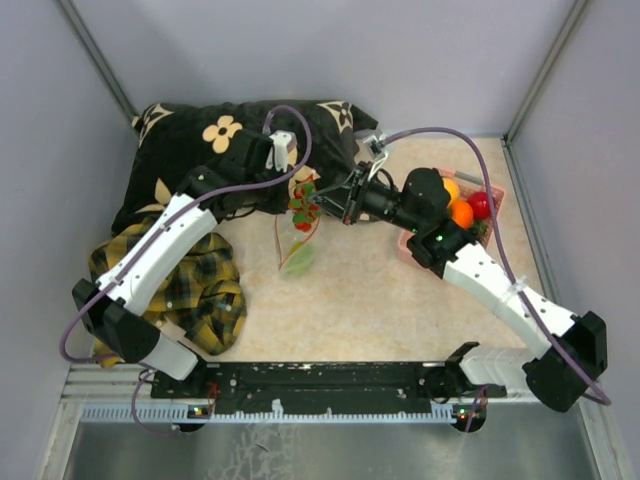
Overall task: Place the food in the zip-top bag and seal the zipper
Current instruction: Place the fake fruit in the zipper food storage bag, then pick up the fake fruit from the bin.
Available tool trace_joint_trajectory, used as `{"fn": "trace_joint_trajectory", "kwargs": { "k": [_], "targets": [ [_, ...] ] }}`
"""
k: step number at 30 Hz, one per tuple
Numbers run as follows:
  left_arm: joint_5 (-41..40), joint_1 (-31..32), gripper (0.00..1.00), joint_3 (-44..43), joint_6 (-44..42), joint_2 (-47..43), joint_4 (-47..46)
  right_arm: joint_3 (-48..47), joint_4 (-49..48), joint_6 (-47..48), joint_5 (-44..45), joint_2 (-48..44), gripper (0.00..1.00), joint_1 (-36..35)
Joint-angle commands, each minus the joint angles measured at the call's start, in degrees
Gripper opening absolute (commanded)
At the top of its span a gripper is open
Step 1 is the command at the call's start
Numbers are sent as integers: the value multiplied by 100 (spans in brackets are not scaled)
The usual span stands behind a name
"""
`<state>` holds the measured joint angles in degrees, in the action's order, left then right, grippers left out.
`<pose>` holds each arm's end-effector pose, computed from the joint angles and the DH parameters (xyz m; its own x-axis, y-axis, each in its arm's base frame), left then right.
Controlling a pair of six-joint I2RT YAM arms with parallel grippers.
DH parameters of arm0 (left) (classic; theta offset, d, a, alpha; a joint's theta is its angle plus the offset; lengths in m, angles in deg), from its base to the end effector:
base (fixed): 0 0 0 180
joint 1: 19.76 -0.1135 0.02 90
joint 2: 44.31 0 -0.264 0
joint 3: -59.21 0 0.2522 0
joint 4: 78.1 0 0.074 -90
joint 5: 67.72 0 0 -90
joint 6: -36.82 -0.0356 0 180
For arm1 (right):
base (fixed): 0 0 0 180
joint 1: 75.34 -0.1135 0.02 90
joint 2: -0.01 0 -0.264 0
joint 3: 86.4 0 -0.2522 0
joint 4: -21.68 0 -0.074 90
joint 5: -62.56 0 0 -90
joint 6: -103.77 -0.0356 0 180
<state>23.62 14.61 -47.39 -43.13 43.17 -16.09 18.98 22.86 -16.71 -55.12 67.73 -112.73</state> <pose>0.2694 -0.1853 0.3853 -0.6541 0.2360 -0.7186 0.4716 0.8700 -0.1435 0.2087 0.1803 0.3986 -0.3908 0.2667 -0.8810 -0.8201 0.3338 0.4648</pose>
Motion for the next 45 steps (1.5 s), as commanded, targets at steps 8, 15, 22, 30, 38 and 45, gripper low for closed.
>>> {"fn": "trace_joint_trajectory", "kwargs": {
  "k": [8, 15, 22, 30, 38, 45],
  "targets": [
    [197, 9, 0, 119, 23, -322, -320, 411, -1583, -391, 150, 398, 0, -85],
    [224, 8, 0, 170, 49, -431, -342, 930, -1414, -174, 624, 418, 0, -87],
    [342, 8, 0, 204, 66, -460, -509, 863, -913, 63, 898, 497, 0, -85],
    [383, 9, 0, 276, 59, -460, -552, 497, -396, 198, 877, 607, 34, -85],
    [402, 0, 0, 444, 33, -478, -641, 112, 568, 650, 1138, 305, 44, -88],
    [385, -37, 0, 606, 2, -583, -709, -125, 2053, 1164, 1979, -242, 53, 37]
  ]
}}
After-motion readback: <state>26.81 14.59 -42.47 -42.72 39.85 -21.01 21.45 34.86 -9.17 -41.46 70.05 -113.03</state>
